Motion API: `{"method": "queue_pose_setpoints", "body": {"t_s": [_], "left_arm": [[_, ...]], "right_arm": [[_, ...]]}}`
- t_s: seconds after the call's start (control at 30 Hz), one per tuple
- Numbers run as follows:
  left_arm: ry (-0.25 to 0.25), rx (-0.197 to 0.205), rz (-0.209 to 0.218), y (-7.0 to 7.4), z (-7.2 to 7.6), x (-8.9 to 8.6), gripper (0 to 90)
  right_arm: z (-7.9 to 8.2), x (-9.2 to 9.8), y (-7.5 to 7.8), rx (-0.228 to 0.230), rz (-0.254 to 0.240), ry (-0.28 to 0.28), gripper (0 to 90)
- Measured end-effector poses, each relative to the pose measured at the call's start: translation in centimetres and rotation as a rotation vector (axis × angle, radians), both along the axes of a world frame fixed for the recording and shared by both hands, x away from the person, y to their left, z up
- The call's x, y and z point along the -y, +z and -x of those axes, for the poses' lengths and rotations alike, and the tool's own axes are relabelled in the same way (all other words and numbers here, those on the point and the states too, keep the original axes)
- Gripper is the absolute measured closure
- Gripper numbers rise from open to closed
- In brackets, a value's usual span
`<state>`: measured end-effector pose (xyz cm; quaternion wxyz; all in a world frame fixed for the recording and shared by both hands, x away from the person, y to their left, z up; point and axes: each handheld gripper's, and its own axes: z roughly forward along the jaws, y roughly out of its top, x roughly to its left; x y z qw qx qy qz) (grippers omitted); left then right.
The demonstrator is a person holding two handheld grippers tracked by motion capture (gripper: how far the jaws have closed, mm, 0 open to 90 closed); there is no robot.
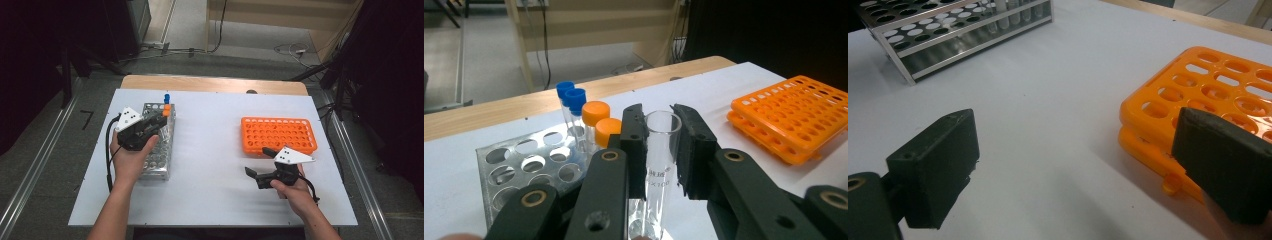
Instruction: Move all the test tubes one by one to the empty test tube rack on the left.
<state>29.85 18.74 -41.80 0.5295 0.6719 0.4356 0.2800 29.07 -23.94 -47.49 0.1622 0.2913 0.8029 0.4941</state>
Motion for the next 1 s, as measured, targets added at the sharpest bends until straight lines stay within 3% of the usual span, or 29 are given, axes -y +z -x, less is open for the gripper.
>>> {"method": "queue_pose_setpoints", "body": {"t_s": [0.33,0.83,0.93,1.0], "left_arm": [[0.025,-0.025,-0.054,-0.8,-0.1,0.2,76.5],[0.038,-0.129,-0.108,-1.9,-0.2,0.8,75.7],[0.031,-0.131,-0.11,-1.9,-0.2,0.8,73.2],[0.027,-0.139,-0.106,-1.9,-0.3,0.7,66.9]], "right_arm": [[-0.1,0.0,-0.1,0.001,0.006,-0.006,3.4],[-0.5,-0.2,-0.4,-0.006,0.013,-0.008,3.4],[-0.6,-0.3,-0.5,-0.006,0.014,-0.007,3.4],[-0.7,-0.4,-0.5,-0.007,0.014,-0.006,3.4]]}}
